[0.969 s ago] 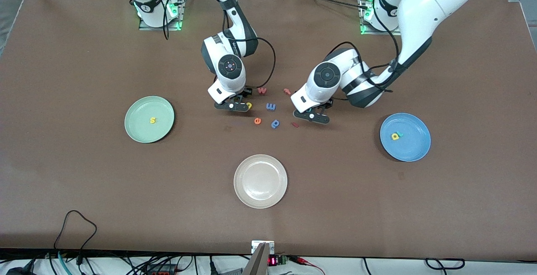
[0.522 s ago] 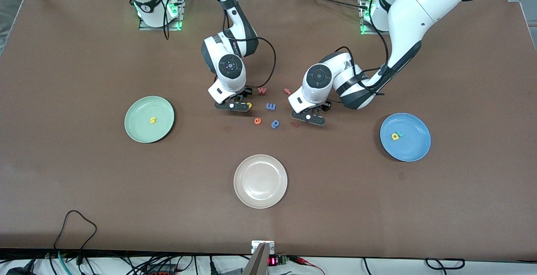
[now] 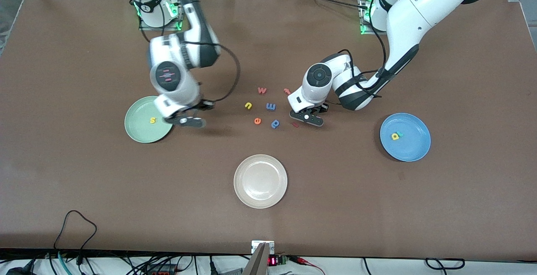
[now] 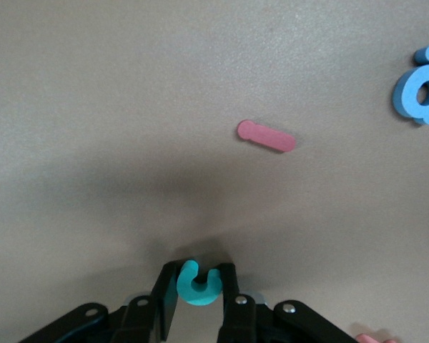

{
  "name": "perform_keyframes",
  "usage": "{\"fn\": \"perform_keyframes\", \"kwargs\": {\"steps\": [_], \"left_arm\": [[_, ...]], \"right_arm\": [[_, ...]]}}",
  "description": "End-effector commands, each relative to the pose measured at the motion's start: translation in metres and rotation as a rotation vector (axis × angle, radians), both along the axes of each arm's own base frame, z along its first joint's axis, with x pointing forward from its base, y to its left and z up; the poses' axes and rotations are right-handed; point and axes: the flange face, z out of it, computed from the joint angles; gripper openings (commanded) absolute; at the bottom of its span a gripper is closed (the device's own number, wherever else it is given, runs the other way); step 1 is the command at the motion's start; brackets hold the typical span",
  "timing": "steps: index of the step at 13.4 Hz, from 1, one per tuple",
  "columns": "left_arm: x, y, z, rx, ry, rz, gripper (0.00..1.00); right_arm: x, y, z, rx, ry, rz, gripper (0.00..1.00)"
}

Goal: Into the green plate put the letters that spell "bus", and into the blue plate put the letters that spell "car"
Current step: 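Drop the p on the green plate while the left gripper releases over the blue plate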

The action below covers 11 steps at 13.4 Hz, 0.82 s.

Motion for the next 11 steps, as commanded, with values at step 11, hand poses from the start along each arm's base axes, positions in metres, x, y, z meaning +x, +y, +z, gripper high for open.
{"fn": "perform_keyframes", "kwargs": {"steps": [11], "left_arm": [[0.124, 0.217, 0.077, 0.265, 0.134, -0.225, 0.18]], "right_arm": [[0.004, -0.132, -0.089, -0.001, 0.044, 0.065, 0.53]]}}
